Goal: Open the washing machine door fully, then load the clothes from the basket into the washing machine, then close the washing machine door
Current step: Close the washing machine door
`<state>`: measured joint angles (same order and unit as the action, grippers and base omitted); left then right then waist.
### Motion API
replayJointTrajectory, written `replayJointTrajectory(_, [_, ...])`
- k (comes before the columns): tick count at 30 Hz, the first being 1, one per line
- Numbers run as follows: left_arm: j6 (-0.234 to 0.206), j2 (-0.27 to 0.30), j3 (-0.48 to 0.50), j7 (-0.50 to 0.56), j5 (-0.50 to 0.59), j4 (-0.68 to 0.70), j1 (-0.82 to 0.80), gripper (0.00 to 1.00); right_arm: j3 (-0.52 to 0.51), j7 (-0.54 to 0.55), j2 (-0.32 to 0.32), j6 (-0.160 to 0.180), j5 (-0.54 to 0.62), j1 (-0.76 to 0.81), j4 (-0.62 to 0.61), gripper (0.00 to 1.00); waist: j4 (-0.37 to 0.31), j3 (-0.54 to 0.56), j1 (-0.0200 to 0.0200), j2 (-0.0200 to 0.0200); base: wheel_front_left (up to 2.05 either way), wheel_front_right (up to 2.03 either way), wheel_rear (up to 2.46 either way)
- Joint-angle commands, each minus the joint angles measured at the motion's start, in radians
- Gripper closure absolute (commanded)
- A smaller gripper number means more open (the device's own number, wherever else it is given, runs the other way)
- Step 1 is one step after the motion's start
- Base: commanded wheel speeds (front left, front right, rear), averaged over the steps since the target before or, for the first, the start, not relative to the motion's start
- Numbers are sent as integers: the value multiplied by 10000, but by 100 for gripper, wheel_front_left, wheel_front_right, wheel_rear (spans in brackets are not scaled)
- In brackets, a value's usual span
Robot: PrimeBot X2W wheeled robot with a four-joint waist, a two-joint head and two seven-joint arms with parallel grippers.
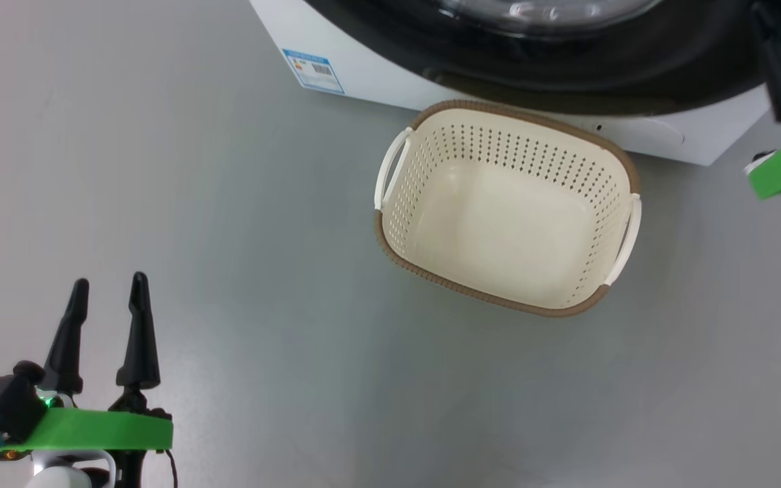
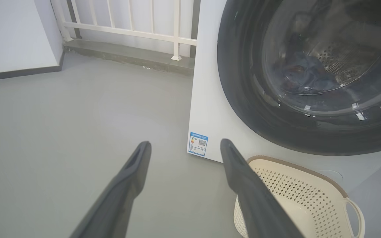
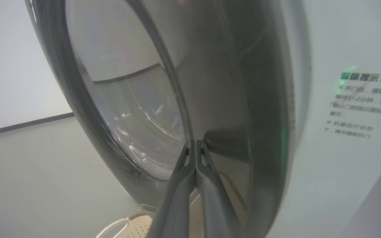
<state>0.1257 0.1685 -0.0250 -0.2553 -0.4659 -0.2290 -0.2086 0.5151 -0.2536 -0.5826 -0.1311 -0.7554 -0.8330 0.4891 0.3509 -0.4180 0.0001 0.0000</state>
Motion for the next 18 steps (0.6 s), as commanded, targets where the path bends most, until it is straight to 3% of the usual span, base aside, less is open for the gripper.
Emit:
replayJointTrajectory(1, [50, 296, 354, -65, -103, 244, -191, 0, -13, -82, -284, 4, 33, -143, -125, 100, 50, -206, -1, 0, 0, 0, 0])
replayJointTrajectory(6, [50, 237, 355, -65, -142, 316, -302, 0, 55, -82, -731, 4, -18, -958, -77, 100, 93, -637, -1, 0, 0, 0, 0])
replayJointTrajectory(18, [50, 136, 324, -65, -136, 306, -426, 0, -91, -82, -902, 4, 51, -1732, 274, 100, 152, -834, -1, 0, 0, 0, 0])
